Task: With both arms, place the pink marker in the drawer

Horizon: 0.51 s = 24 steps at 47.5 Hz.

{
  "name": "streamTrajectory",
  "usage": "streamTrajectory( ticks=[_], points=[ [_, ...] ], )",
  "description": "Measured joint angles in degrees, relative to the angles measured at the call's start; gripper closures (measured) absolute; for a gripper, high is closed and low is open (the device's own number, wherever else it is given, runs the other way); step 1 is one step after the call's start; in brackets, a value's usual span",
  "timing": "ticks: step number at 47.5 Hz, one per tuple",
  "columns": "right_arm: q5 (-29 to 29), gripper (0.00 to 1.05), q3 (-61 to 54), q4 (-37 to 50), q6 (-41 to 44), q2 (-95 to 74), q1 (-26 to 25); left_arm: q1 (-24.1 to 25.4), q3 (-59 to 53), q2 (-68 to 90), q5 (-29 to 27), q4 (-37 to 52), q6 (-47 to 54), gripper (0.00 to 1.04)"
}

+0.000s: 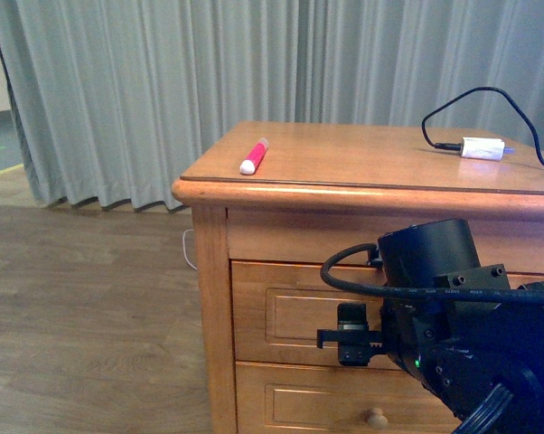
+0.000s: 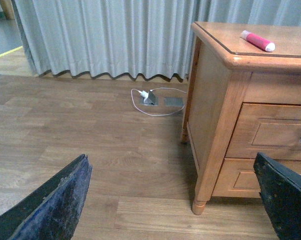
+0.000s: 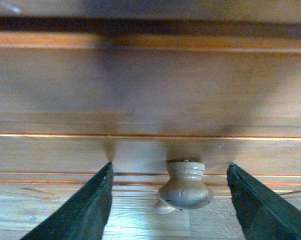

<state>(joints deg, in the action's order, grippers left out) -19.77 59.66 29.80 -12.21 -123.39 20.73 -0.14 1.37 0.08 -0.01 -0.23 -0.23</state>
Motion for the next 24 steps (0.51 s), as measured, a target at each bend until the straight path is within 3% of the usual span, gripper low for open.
streamTrajectory(
  ticks=[12,24],
  points=[
    [0.61,0.79,0.31,-1.79,0.42,0.00,-0.50,0.00,0.00,0.00,0.00,0.00,0.00,0.06],
    [2.05,0.82,0.52,-5.53,1.49,0.92,-0.76,0.00,0.00,0.00,0.02,0.00,0.00,0.06]
  ],
)
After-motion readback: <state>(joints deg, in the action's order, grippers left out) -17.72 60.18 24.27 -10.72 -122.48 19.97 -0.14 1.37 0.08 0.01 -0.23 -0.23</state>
